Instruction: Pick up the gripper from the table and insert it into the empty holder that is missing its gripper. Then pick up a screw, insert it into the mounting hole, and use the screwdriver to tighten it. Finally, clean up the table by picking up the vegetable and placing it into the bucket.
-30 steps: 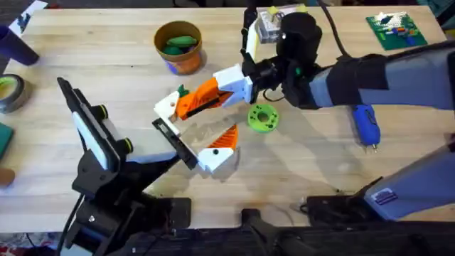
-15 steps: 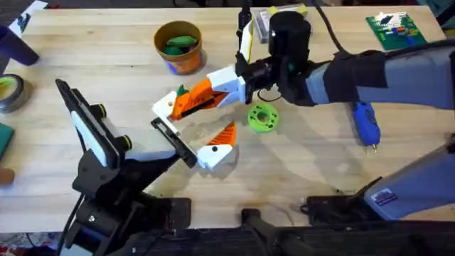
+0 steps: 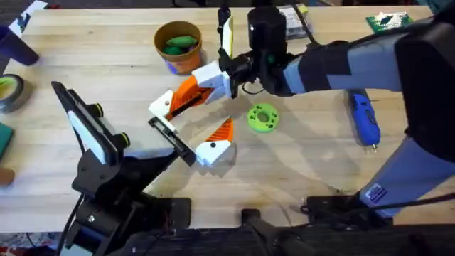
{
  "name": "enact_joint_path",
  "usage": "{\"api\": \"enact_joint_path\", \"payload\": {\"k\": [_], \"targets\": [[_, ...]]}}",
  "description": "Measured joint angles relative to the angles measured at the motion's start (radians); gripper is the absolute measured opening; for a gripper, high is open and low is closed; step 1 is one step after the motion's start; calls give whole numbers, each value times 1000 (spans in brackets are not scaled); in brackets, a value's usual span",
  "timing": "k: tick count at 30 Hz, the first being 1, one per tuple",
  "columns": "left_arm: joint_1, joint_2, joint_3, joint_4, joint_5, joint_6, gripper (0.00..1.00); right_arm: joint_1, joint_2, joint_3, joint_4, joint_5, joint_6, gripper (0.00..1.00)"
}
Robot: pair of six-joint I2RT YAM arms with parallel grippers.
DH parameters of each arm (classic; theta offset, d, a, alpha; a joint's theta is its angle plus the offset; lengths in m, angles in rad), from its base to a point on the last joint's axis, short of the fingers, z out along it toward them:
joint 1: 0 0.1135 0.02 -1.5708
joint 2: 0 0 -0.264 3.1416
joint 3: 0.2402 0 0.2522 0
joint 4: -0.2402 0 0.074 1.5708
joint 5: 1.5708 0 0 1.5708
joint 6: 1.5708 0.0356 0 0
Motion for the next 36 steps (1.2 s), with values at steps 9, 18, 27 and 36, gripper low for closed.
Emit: {"api": "enact_joint_path", "payload": {"k": [9,18,27,36], "targets": [[0,0,0,0,-16,6,991,6,6,12,-3,10,0,18],[0,0,0,-1,-26,6,991,10,6,12,-3,25,1,13],[0,0,0,0,-29,7,991,11,6,14,15,26,4,10],[0,0,1,6,-28,33,991,12,17,14,94,15,12,112]]}}
